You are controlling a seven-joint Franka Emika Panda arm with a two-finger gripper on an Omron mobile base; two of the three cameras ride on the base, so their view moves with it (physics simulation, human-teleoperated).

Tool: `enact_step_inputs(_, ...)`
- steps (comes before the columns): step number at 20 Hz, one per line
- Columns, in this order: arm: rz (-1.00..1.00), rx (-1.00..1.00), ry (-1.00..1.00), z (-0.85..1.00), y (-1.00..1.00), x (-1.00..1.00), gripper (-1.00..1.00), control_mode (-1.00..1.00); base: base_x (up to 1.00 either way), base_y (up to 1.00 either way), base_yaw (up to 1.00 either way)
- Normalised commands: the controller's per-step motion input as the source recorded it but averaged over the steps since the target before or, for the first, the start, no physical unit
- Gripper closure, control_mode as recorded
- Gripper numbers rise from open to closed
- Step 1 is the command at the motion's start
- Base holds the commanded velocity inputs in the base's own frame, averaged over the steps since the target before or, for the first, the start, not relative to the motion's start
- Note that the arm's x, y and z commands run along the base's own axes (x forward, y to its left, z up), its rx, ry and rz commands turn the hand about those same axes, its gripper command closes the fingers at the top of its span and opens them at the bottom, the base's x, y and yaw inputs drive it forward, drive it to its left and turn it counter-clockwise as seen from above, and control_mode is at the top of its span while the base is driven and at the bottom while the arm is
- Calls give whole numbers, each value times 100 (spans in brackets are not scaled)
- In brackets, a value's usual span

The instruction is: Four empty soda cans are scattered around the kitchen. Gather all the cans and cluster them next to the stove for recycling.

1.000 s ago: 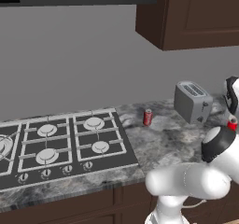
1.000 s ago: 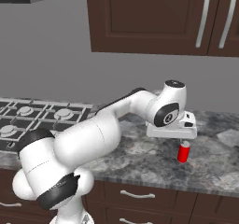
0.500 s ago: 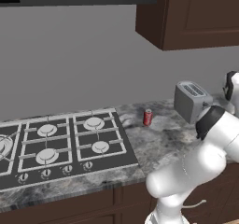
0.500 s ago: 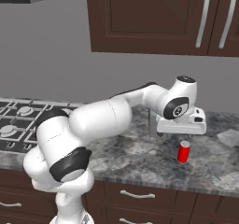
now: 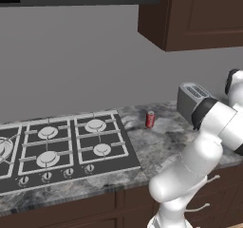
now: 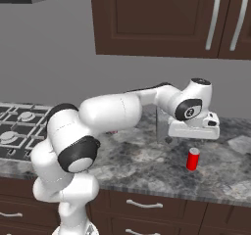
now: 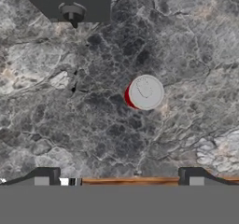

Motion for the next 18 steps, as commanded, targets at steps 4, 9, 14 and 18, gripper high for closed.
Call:
enact_step_inputs(4, 0, 0, 0, -35, 0, 16, -100, -100, 0, 0, 0)
enact_step_inputs(9, 0, 0, 0, -34, 0, 21, -100, -100, 0, 0, 0)
enact_step_inputs(14, 0, 0, 0, -26, -3, 11, -100, -100, 0, 0, 0)
enact_step_inputs(18, 0, 0, 0, -10, -9, 11, -100, -100, 0, 0, 0)
